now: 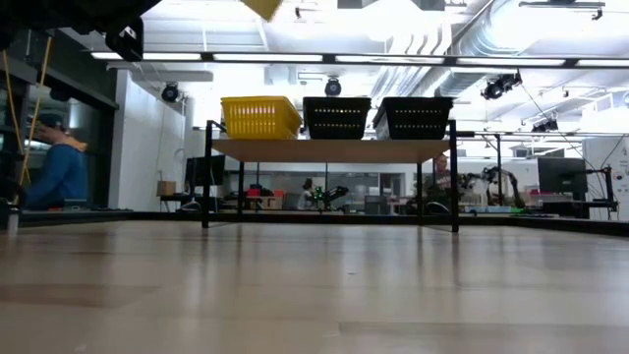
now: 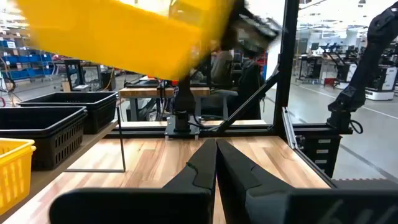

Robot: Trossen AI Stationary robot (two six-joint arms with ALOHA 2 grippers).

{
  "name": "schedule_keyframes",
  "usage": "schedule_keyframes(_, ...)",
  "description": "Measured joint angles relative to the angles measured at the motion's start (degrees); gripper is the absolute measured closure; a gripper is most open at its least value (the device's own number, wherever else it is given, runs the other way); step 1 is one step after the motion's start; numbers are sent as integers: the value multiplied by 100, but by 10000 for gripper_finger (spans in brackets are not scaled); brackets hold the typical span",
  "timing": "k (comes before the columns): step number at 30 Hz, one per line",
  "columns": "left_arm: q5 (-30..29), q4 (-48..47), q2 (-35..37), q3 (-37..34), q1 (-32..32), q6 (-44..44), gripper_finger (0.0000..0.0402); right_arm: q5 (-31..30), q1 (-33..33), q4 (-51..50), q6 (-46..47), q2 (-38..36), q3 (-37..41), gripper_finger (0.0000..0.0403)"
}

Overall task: Stack baskets on shelf by color
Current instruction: Stack the yellow bin on the yellow bin on the shelf

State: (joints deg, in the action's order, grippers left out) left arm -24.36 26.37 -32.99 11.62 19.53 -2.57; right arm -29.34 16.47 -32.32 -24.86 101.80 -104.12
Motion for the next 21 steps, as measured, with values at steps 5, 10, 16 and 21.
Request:
schedule_keyframes(5, -8, 3, 0, 0, 2, -22, 401, 333, -946, 274, -105, 53, -236, 402)
schedule_keyframes(10, -20, 47, 0, 0, 2, -66, 401, 480, -1442, 579, -48, 323, -609, 403)
schedule_keyframes(16, -31, 83, 0, 0, 4, -66, 401, 579, -1662, -123, 289, 1100, -1656, 403)
schedule_keyframes(21, -31, 79, 2, 0, 2, -61, 401, 532, -1893, -854, 777, 1823, -2575, 403)
